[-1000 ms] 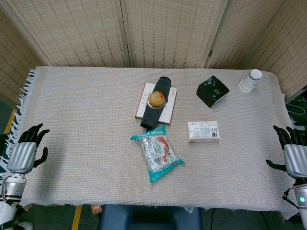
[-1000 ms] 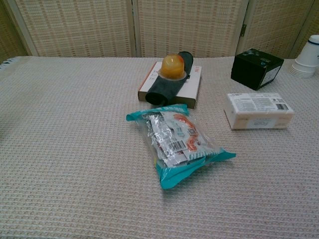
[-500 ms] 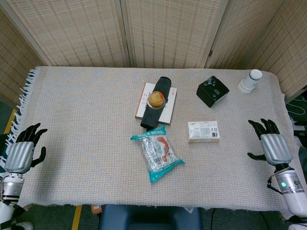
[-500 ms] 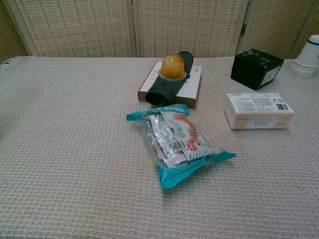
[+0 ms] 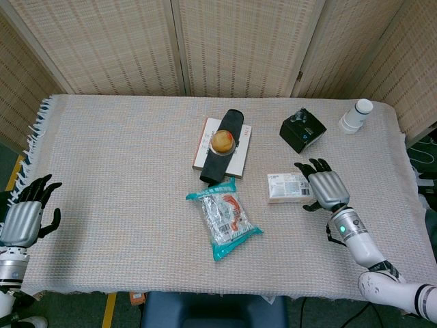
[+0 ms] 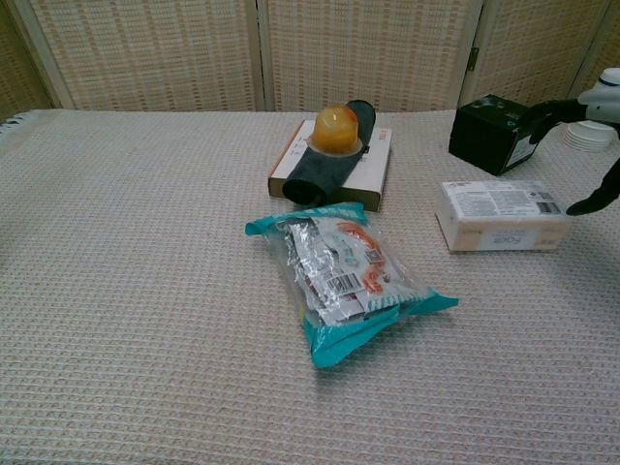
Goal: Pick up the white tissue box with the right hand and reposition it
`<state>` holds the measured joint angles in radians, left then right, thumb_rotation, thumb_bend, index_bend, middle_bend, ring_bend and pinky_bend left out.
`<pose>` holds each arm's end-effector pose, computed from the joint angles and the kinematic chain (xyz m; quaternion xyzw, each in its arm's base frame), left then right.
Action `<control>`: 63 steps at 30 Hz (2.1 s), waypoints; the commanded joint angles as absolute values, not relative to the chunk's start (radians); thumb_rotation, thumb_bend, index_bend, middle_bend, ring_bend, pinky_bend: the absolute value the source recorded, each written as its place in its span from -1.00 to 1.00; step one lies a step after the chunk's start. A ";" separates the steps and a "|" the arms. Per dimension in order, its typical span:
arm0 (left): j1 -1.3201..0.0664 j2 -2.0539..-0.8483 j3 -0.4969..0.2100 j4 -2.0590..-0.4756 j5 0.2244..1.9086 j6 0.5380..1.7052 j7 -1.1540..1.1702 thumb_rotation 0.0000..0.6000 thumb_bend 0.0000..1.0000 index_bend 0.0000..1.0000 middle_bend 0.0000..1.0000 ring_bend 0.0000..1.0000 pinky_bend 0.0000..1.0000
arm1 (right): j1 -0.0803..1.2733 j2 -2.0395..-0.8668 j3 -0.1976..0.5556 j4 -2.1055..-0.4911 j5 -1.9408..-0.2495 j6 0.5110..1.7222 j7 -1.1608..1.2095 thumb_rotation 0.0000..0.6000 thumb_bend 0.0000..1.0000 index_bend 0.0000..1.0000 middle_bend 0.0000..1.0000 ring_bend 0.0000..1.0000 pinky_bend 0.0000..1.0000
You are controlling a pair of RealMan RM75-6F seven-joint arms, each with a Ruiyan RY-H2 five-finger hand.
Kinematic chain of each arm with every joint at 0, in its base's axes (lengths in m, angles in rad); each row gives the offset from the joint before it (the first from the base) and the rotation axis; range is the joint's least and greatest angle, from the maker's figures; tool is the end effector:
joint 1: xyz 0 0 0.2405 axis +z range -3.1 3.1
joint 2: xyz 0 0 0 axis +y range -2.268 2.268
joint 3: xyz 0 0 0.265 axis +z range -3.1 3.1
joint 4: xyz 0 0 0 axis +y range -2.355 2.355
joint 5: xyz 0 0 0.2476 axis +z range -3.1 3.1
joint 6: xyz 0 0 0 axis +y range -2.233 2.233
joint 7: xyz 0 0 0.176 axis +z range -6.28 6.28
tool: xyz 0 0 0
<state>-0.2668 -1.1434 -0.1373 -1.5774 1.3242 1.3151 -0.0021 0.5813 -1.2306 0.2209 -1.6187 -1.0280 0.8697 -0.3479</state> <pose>-0.3205 0.2987 0.1238 -0.5882 -0.4022 -0.3954 0.5796 -0.2363 -0.3852 0.0353 0.7082 -0.4186 0.2912 0.4883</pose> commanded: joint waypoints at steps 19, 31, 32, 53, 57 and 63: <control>-0.266 -1.136 -0.142 -1.580 1.309 1.307 -0.005 1.00 0.09 -0.63 -1.00 -1.00 -0.77 | 0.734 -1.357 0.190 -1.471 -0.850 0.778 -0.416 1.00 -1.00 -0.98 -0.69 -1.00 -1.00; -0.263 -1.129 -0.147 -1.574 1.302 1.304 -0.027 1.00 0.09 -0.63 -1.00 -1.00 -0.77 | 0.786 -1.420 0.167 -1.401 -0.810 0.758 -0.416 1.00 -1.00 -0.97 -0.69 -1.00 -1.00; -0.263 -1.128 -0.147 -1.573 1.302 1.303 -0.030 1.00 0.09 -0.63 -1.00 -1.00 -0.77 | 0.790 -1.424 0.166 -1.396 -0.805 0.754 -0.416 1.00 -1.00 -0.97 -0.69 -1.00 -1.00; -0.262 -1.121 -0.151 -1.566 1.301 1.296 -0.063 1.00 0.09 -0.63 -1.00 -1.00 -0.77 | 0.848 -1.495 0.148 -1.323 -0.748 0.758 -0.434 1.00 -1.00 -0.63 -0.66 -1.00 -1.00; -0.263 -1.120 -0.150 -1.566 1.301 1.294 -0.063 1.00 0.09 -0.63 -1.00 -1.00 -0.77 | 0.846 -1.500 0.144 -1.318 -0.746 0.772 -0.435 1.00 -1.00 -0.54 -0.59 -0.99 -1.00; -0.262 -1.120 -0.151 -1.566 1.300 1.296 -0.064 1.00 0.09 -0.63 -1.00 -1.00 -0.77 | 0.849 -1.509 0.139 -1.310 -0.747 0.777 -0.437 1.00 -1.00 -0.41 -0.50 -0.92 -1.00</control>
<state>-0.2616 -1.1198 -0.1510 -1.5664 1.3004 1.2955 -0.0639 0.8485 -1.5086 0.1389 -1.3102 -0.7468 0.7770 -0.4371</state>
